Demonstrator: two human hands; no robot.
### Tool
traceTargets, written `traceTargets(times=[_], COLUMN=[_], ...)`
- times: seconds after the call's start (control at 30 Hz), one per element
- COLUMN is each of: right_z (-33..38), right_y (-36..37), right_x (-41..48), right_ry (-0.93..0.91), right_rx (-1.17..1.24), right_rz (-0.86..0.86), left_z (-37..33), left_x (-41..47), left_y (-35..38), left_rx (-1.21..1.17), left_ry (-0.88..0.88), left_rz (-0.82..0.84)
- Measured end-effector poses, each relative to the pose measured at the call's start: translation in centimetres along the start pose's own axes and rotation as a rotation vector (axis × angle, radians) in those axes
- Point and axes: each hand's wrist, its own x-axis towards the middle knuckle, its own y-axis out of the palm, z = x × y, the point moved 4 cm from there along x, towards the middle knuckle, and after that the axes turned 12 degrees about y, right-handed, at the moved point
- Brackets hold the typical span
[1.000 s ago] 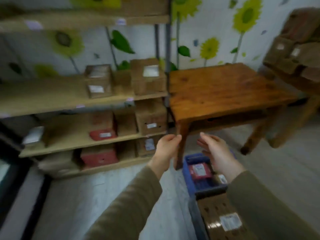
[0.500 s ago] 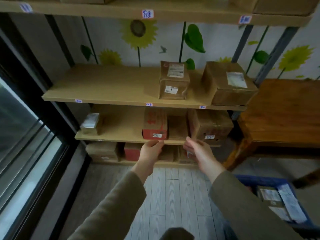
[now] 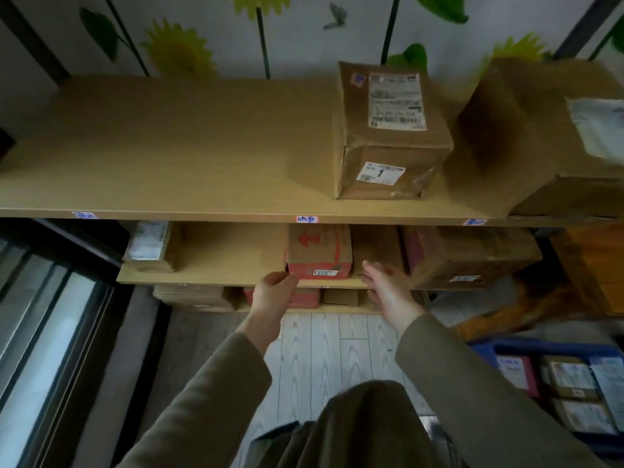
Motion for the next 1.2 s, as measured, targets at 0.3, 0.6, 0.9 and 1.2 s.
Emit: traceTargets(times=[0.3,0.6,0.9,1.2], right_z=[0.4,-3.2,-7.3,-8.7], right_y=[3.9,8.1,10.5,11.2], right_x=[8.7,16.1,14.7,11.7], right_ry=[-0.019,-0.037,-0.118,-0.116], right_rx=[-0.013,0.104,0.358,0.523], right_rz=[-0.296,-0.363,-0.305,-0.182], left_z=[3.8,9.7,10.8,9.5], left_x=[12.5,19.8,20.7,15.8], left_y=[-1.1,0.9,-1.8,-6.1], left_rx=[0.151,0.249,0.184,-0.087], left_ry=[-0.040,0.003,0.052,0.183], left_rz=[0.060,0.279,0.160,0.097])
